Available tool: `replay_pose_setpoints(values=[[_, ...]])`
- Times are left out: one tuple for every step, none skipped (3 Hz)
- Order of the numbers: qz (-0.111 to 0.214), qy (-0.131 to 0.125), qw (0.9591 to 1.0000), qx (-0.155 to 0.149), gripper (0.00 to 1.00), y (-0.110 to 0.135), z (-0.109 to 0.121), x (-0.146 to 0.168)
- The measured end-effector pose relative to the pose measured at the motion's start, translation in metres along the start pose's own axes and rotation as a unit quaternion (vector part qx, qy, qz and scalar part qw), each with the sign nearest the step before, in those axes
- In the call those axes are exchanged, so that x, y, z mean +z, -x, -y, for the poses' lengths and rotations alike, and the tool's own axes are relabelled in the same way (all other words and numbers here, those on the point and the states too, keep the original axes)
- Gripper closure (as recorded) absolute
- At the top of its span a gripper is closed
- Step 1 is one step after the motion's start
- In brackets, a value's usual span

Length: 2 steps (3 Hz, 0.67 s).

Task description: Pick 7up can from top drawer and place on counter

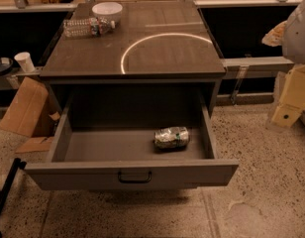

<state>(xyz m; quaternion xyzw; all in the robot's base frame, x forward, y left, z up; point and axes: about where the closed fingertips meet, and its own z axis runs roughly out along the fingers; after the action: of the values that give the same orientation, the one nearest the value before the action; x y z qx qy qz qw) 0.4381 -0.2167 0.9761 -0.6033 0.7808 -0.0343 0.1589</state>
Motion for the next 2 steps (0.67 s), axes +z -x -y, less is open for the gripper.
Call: replay_pose_setpoints(values=[[0.000,0.000,1.0000,0.000,0.00,0.000,0.000,0.000],[0.008,0.009,0.9996,-0.025,0.00,0.011,0.007,0.039]])
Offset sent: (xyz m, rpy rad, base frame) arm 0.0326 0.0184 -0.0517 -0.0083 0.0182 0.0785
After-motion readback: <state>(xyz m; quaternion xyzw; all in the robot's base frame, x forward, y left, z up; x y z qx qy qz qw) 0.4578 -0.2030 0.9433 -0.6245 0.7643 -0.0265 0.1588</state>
